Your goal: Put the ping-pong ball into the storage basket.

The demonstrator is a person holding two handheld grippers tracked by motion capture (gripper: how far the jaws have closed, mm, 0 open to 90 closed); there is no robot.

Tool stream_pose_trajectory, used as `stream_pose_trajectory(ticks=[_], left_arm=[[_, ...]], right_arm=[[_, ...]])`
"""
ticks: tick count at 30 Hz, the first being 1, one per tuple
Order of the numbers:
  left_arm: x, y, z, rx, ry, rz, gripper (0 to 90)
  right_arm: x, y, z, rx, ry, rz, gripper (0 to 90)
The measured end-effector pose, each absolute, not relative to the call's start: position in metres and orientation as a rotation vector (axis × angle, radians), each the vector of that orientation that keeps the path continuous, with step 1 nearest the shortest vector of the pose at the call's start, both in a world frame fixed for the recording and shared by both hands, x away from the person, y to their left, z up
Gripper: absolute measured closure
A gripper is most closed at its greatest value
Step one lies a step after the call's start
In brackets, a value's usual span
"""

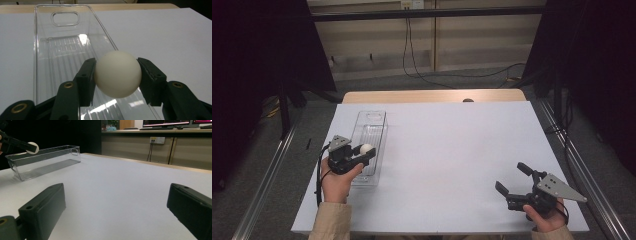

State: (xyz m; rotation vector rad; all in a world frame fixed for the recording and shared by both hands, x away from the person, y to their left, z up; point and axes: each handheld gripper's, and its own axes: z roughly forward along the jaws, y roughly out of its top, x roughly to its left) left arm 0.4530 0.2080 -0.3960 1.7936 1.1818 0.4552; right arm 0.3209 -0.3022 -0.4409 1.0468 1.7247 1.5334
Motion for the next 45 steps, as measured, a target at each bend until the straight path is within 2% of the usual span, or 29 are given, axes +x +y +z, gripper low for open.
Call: stream_pose_trajectory(ticks=[45], left_arm=[[0.449,0.213,-0.407,1.826,1.199,0.533,49.4]], right_arm=[[0.321,-0.303,-0.441,1.054,1.721,1.541,1.4]])
